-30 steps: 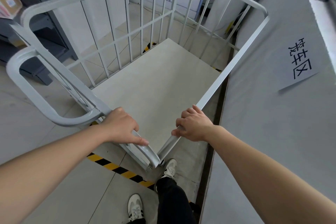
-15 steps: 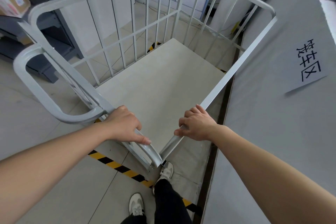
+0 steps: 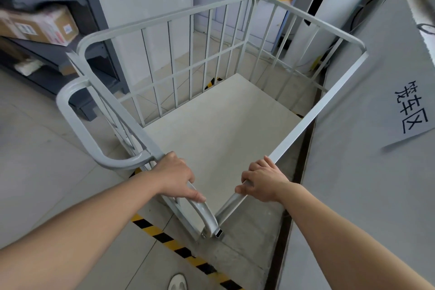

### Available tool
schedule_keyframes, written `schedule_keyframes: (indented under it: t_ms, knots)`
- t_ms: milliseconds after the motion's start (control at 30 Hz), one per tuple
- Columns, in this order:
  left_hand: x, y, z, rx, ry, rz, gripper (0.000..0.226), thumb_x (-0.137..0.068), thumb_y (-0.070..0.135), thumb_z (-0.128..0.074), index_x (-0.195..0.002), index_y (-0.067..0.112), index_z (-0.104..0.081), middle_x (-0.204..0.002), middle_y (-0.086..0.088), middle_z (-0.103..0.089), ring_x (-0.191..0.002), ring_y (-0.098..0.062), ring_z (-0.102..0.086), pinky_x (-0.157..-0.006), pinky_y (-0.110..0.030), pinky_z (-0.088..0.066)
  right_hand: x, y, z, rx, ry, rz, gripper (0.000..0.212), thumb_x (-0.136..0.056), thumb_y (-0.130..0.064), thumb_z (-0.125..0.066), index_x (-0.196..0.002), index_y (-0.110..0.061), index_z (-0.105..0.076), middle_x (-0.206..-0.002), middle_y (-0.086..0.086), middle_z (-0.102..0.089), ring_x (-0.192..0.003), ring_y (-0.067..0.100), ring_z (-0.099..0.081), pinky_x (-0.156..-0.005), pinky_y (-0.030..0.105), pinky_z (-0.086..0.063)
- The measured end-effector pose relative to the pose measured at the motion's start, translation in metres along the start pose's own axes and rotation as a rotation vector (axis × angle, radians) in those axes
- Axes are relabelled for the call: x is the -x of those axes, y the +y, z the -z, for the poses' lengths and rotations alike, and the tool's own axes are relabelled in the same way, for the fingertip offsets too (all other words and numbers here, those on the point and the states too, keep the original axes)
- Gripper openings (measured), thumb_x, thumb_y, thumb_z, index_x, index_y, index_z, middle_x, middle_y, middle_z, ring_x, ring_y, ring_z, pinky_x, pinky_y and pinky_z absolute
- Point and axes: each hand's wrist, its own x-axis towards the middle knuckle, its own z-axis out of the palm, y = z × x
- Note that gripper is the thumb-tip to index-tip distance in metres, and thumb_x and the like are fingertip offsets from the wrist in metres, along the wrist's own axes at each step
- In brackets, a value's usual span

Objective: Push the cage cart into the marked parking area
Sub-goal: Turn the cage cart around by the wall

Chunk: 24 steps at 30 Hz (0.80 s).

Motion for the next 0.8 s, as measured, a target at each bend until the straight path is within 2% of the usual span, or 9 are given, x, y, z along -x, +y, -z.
schedule_keyframes:
  t_ms: [67,133,267,433,633,800]
  knots:
    - [0.000,0.000,-0.004,0.009,0.017,-0.005,0.073,-0.076,0.083,-0.038,-0.114,0.027,-0.065,-0.116,-0.001,-0.061,-0.101,-0.017,-0.036,-0.085,-0.033,-0.025,0.000,-0.001,-0.001,0.009,0.008,-0.005,0.055,-0.090,-0.065,-0.032,-0.123,-0.027,-0.055,-0.132,0.005,-0.048,-0.136,0.024,-0.024,-0.117,0.042,0.005]
    - [-0.002,-0.002,-0.011,0.009,0.041,-0.005,0.078,-0.075,0.084,-0.034,-0.117,0.026,-0.063,-0.120,-0.001,-0.059,-0.114,-0.019,-0.039,-0.096,-0.038,-0.025,0.001,-0.003,-0.001,0.014,0.014,-0.012,0.055,-0.090,-0.064,-0.032,-0.124,-0.027,-0.055,-0.133,0.006,-0.047,-0.137,0.023,-0.023,-0.118,0.042,0.002]
    - [0.004,-0.006,-0.022,0.040,0.094,-0.012,0.078,-0.082,0.077,-0.031,-0.134,0.022,-0.049,-0.136,-0.007,-0.048,-0.133,-0.026,-0.030,-0.115,-0.044,-0.012,-0.001,-0.010,0.001,0.028,-0.017,-0.046,0.054,-0.090,-0.062,-0.034,-0.126,-0.026,-0.054,-0.135,0.007,-0.047,-0.135,0.022,-0.026,-0.114,0.037,-0.012]
    - [0.017,-0.047,-0.018,0.088,0.162,-0.034,0.060,-0.096,0.054,-0.035,-0.144,0.017,-0.033,-0.148,-0.010,-0.032,-0.142,-0.026,-0.015,-0.117,-0.043,-0.020,-0.009,-0.028,0.021,-0.037,-0.147,-0.106,0.050,-0.091,-0.052,-0.047,-0.132,-0.023,-0.050,-0.139,0.006,-0.049,-0.133,0.025,-0.037,-0.106,0.033,-0.030]
    - [0.021,-0.132,-0.015,0.023,0.199,-0.069,0.060,-0.101,0.047,-0.029,-0.153,0.023,-0.011,-0.163,-0.003,-0.001,-0.149,-0.019,0.005,-0.119,-0.035,0.001,-0.058,-0.106,0.041,-0.229,-0.133,-0.076,0.044,-0.096,-0.048,-0.038,-0.130,-0.023,-0.050,-0.135,0.004,-0.055,-0.123,0.026,-0.050,-0.101,0.037,-0.040]
    - [0.022,-0.204,-0.008,0.011,0.214,-0.083,0.064,-0.101,0.046,-0.026,-0.154,0.018,-0.005,-0.163,0.000,0.007,-0.149,-0.014,0.009,-0.121,-0.034,0.005,-0.110,-0.183,0.076,-0.402,-0.028,-0.060,0.039,-0.099,-0.040,-0.032,-0.126,-0.019,-0.051,-0.126,0.009,-0.059,-0.115,0.029,-0.053,-0.095,0.037,-0.041]
